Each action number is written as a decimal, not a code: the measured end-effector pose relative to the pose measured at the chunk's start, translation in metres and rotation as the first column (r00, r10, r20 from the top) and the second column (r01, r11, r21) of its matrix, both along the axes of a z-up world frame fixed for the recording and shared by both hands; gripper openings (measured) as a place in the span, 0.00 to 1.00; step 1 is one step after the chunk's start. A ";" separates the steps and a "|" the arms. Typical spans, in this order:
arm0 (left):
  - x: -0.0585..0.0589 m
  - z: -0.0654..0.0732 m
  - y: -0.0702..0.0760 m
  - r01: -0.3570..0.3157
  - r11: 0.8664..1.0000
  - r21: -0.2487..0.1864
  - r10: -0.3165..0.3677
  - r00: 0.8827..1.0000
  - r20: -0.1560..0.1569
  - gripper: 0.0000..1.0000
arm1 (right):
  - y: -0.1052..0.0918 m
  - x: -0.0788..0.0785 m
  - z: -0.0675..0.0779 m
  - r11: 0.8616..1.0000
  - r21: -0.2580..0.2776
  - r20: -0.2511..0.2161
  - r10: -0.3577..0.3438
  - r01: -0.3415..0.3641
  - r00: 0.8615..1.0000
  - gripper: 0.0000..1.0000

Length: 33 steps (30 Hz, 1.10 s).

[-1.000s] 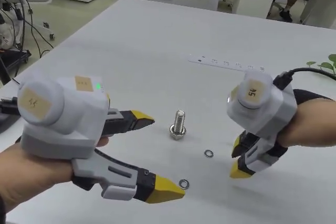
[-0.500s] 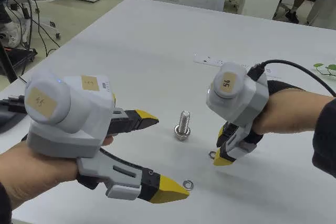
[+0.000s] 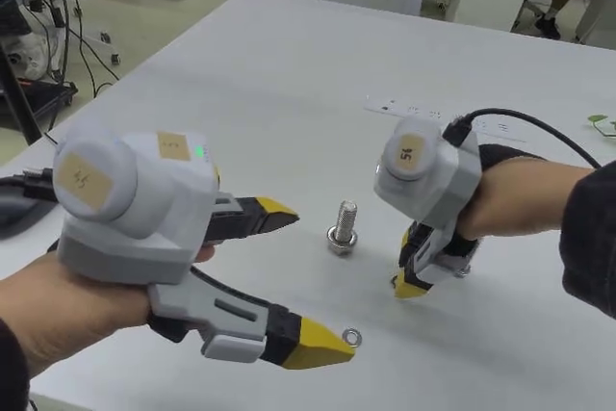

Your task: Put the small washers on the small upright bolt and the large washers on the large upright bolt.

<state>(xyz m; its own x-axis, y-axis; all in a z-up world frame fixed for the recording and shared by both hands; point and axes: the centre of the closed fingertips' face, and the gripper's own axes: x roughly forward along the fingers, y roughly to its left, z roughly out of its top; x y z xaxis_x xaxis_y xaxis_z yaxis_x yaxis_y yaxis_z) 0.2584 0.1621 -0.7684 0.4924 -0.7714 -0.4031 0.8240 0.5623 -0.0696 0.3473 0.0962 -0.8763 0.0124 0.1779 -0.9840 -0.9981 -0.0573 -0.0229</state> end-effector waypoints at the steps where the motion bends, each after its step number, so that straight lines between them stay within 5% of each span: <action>1: 0.000 0.000 0.000 0.000 1.000 0.000 0.000 1.000 0.000 0.83 | 0.000 0.000 -0.001 1.000 -0.001 -0.001 0.002 -0.002 1.000 0.25; 33: -0.006 -0.001 -0.001 0.009 1.000 0.001 -0.009 1.000 -0.008 0.83 | -0.001 -0.006 -0.004 1.000 -0.008 0.002 0.017 -0.016 1.000 0.14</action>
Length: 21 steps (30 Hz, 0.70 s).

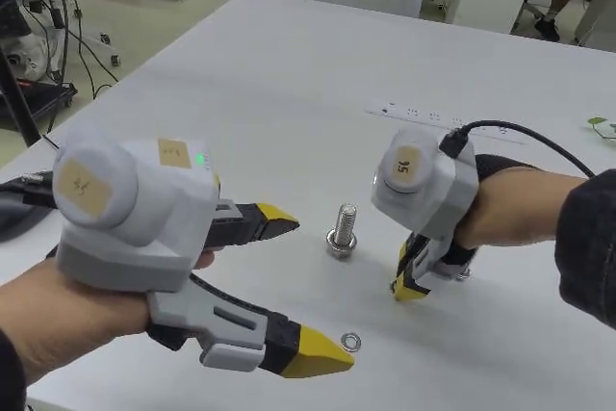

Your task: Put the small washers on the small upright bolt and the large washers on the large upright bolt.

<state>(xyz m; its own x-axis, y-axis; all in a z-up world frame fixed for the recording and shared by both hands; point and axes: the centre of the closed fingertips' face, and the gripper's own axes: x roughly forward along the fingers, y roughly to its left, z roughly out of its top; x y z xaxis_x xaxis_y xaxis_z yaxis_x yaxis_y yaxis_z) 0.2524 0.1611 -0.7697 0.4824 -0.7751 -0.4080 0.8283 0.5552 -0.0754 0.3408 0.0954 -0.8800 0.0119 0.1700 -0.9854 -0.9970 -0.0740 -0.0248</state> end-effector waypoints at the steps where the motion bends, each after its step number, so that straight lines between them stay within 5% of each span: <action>1: 0.000 0.000 0.000 0.000 1.000 0.000 0.000 1.000 0.000 0.83 | 0.000 0.000 0.000 1.000 -0.002 0.002 0.002 -0.002 1.000 0.14; 21: 0.000 0.000 0.002 0.000 1.000 0.001 0.000 1.000 0.001 0.82 | 0.001 -0.001 0.000 1.000 -0.003 0.012 -0.008 0.008 1.000 0.13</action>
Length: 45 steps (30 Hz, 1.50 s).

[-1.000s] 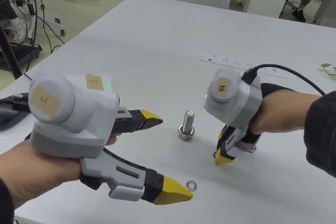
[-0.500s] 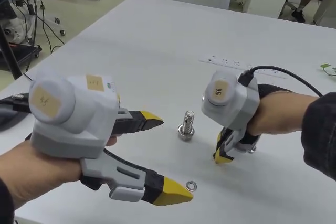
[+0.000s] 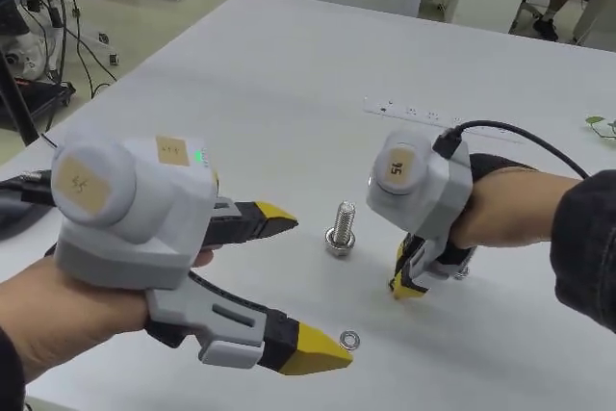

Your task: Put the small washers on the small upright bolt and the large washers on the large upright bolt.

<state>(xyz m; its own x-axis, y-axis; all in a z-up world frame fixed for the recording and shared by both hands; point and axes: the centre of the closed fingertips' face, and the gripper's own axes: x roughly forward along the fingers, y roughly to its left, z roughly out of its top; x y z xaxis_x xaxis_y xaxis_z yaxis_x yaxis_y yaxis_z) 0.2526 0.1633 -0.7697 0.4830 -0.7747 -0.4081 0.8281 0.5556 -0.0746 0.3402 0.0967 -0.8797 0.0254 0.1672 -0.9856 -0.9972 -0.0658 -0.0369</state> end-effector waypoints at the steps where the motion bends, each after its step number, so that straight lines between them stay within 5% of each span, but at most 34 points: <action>1: 0.000 0.000 0.000 0.001 1.000 0.001 -0.001 1.000 0.000 0.82 | 0.000 0.000 0.000 1.000 0.003 0.001 -0.003 0.003 1.000 0.13; 32: 0.002 0.000 -0.004 0.014 1.000 0.003 -0.014 1.000 0.000 0.82 | -0.053 -0.007 0.031 0.995 0.007 0.004 -0.102 0.102 0.995 0.13; 45: 0.002 -0.001 -0.005 0.017 1.000 0.007 -0.017 1.000 -0.002 0.82 | -0.074 0.001 0.043 0.989 0.020 0.035 -0.150 0.150 0.988 0.13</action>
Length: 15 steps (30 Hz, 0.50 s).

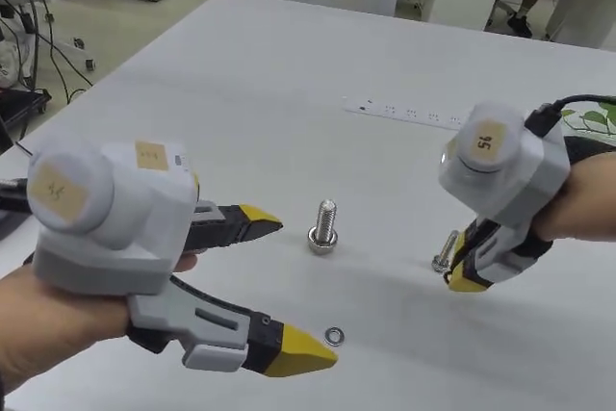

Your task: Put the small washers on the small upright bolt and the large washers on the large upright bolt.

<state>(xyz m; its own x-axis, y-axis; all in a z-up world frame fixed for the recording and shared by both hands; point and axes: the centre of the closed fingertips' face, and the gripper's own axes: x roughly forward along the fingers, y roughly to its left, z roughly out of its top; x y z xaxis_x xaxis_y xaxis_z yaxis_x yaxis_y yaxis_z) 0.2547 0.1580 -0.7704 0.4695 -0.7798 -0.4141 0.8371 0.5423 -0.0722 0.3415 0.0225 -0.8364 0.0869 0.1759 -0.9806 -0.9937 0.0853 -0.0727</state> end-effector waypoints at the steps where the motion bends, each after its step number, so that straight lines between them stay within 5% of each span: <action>1: 0.000 0.000 0.000 0.000 1.000 -0.001 0.000 1.000 0.000 0.82 | -0.001 0.000 0.001 1.000 0.001 0.000 -0.004 0.004 1.000 0.13; 15: 0.000 -0.002 -0.001 0.002 1.000 0.004 -0.002 1.000 -0.004 0.82 | -0.011 0.017 0.025 0.999 0.024 0.053 -0.041 0.040 0.998 0.13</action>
